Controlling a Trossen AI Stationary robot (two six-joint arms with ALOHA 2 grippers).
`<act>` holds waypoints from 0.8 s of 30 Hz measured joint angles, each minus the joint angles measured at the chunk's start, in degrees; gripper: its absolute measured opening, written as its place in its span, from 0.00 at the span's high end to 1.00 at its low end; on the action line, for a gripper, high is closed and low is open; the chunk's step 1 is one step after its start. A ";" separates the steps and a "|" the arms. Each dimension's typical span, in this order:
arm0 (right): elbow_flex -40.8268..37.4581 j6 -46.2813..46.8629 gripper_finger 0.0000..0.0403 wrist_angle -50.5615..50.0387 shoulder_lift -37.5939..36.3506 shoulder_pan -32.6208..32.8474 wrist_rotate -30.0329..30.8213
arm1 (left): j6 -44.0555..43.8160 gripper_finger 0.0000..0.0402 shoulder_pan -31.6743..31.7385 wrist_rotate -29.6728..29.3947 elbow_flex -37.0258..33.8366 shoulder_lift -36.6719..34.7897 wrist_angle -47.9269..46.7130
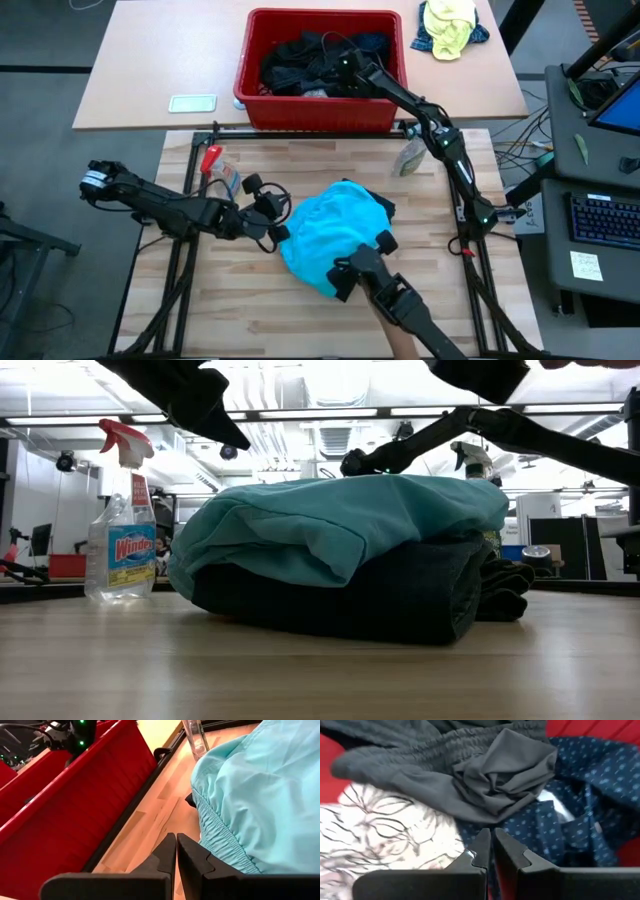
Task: Fold Laundry from Bin
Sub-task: Fold the black shorts
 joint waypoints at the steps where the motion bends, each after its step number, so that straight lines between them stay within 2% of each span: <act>1: 0.00 1.16 0.97 -0.01 0.00 0.00 -0.88 | 0.00 1.00 0.00 0.03 0.00 0.00 -0.12; 6: 0.04 3.91 0.91 -0.17 0.00 -0.02 -3.57 | 0.31 1.00 0.36 1.46 0.00 0.00 -0.29; 9: 0.04 4.27 0.81 -0.39 0.00 -0.46 -3.59 | 0.98 1.00 1.20 1.61 0.00 -0.04 -0.36; 13: 0.04 8.07 0.66 -2.51 0.00 -2.01 -3.57 | 2.68 0.99 3.34 6.63 0.00 -0.31 -0.53; 16: 0.04 8.88 0.56 -6.12 0.00 -3.32 -3.54 | 4.24 0.95 5.56 9.88 0.00 -0.33 -0.53; 20: 0.02 8.82 0.47 -10.91 0.00 -4.56 -4.12 | 6.96 0.86 8.53 9.96 0.00 -0.33 -0.51; 24: -0.02 7.12 0.44 -14.78 0.00 -5.55 -11.25 | 8.50 0.78 11.01 9.95 0.00 -0.33 0.16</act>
